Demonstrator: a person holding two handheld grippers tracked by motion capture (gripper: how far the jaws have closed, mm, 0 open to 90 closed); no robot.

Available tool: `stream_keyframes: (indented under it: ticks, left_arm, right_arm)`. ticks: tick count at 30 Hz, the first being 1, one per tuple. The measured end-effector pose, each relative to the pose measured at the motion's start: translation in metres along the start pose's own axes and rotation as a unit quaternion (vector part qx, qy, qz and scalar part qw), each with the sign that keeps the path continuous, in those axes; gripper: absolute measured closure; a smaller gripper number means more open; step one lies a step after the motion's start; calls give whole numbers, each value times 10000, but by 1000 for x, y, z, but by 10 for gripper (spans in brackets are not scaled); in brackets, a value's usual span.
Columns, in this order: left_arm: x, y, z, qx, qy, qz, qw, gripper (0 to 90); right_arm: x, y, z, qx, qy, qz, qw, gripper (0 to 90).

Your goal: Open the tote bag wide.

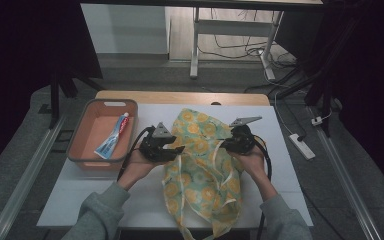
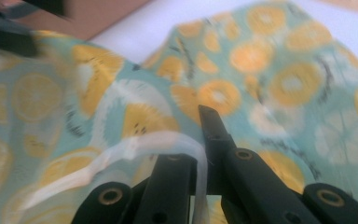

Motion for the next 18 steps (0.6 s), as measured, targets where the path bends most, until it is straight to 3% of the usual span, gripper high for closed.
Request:
stream_keyframes:
  ticks: [6, 9, 13, 16, 18]
  left_arm:
    - [-1, -14, 20, 181, 220, -38, 9996, 434]
    - [-4, -20, 39, 194, 559, -97, 9982, 421]
    - [2, -12, 56, 130, 890, -471, 9948, 388]
    - [12, -2, 57, 122, 791, -756, 9939, 383]
    - [20, 4, 53, -27, 790, -990, 9919, 385]
  right_arm:
    - [11, 7, 14, 126, 148, -100, 9998, 894]
    - [12, 8, 17, 132, 205, -97, 9997, 894]
    - [14, 7, 20, 192, 212, -83, 9996, 894]
    - [14, 5, 21, 179, 245, -41, 9995, 894]
    - [13, 3, 21, 174, 223, -8, 9996, 894]
Point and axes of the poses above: each handheld gripper's, and its own axes: y roughly forward along the jaws, x roughly out of its underside, z roughly to its right, the point moved 5 cm from there along y, roughly forward along the jaws
